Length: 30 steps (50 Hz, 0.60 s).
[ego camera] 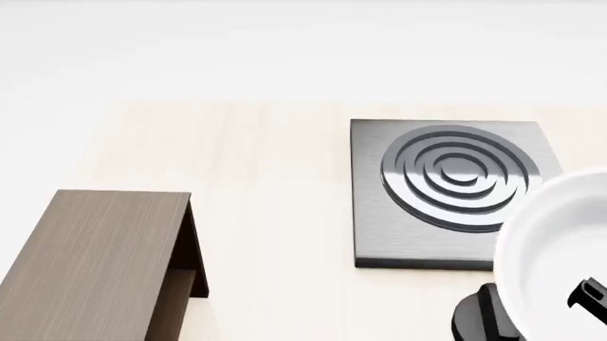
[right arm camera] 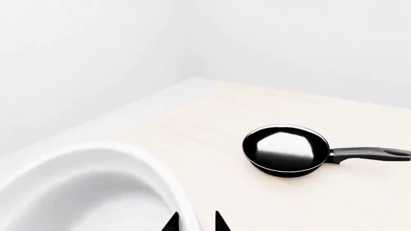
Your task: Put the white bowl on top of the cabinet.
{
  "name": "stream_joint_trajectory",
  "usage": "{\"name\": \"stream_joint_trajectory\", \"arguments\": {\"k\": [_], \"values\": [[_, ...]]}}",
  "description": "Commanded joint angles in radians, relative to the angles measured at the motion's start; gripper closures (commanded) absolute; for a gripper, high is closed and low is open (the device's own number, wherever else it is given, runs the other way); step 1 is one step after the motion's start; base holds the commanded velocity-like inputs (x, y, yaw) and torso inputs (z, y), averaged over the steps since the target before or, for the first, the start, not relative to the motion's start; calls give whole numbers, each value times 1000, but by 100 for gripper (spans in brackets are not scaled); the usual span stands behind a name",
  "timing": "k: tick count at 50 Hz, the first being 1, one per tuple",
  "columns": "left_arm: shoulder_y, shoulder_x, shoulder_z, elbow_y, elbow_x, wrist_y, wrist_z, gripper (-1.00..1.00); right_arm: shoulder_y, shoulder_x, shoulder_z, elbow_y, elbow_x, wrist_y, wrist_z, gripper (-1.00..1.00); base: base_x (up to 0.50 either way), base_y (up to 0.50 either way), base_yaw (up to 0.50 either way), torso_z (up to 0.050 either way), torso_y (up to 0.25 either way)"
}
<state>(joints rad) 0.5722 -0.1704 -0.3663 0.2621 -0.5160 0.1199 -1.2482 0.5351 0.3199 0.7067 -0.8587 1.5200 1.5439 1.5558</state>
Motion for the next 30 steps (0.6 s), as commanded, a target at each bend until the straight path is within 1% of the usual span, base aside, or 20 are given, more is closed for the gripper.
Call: {"name": "stream_joint_trajectory", "arguments": {"k": [1,7,11,17,20,23,27,30], "values": [[-3,-1,2,-3,-1,0,1,-100,86,-20,-89,38,27,0,11,100,0,0,0,0,0],[-1,-1,1,-2,-2,0,0,-100,141,-28,-189,81,-54,-21,-38,100,0,0,0,0,2],[2,-1,-1,1,-4,2,0,-100,213,-29,-276,133,-95,-23,-46,100,0,0,0,0,3],[5,0,-4,2,-7,5,1,-100,257,-31,-404,197,-217,-64,-137,100,0,0,0,0,0],[4,0,-3,2,-7,5,1,-100,280,-31,-447,226,-248,-73,-154,100,0,0,0,0,3],[3,0,-2,0,-6,4,1,-100,301,-32,-470,246,-251,-73,-160,100,0,0,0,0,0],[2,-1,-1,-2,-6,4,1,-100,324,-65,-443,319,-207,-83,-156,100,0,0,0,0,0],[1,-1,0,-3,-5,4,1,-100,345,-67,-476,360,-221,-87,-182,100,0,0,0,0,3]]}}
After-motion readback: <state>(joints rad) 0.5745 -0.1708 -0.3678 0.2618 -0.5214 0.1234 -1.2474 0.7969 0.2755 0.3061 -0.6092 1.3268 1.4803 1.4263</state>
